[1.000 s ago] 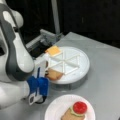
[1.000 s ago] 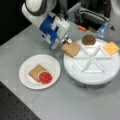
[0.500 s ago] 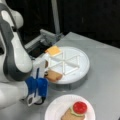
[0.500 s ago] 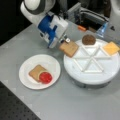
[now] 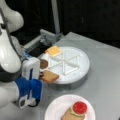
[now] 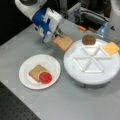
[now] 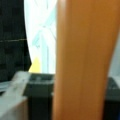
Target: Ingredient selection for cheeseburger or sandwich
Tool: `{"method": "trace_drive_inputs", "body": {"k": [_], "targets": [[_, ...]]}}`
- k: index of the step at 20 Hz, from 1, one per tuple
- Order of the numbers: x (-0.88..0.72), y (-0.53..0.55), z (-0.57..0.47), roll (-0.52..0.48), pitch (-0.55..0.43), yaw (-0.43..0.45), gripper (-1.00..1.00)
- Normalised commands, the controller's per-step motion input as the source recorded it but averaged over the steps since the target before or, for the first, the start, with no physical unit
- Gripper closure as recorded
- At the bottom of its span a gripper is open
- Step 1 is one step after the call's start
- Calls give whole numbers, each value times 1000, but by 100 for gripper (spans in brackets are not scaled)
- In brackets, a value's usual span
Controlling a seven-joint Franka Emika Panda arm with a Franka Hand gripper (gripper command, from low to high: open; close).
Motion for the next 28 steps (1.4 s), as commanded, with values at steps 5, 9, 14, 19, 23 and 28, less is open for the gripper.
{"method": "trace_drive_inputs", "body": {"k": [5, 9, 14, 19, 23, 28], "targets": [[311, -261, 91, -14, 183, 231, 100], [381, -257, 115, -21, 214, 223, 100], [514, -243, 172, -37, 255, 261, 100], [587, -231, 36, 7, 199, 338, 100], [598, -273, -89, 35, 159, 347, 100], [607, -321, -132, 54, 126, 338, 100]]}}
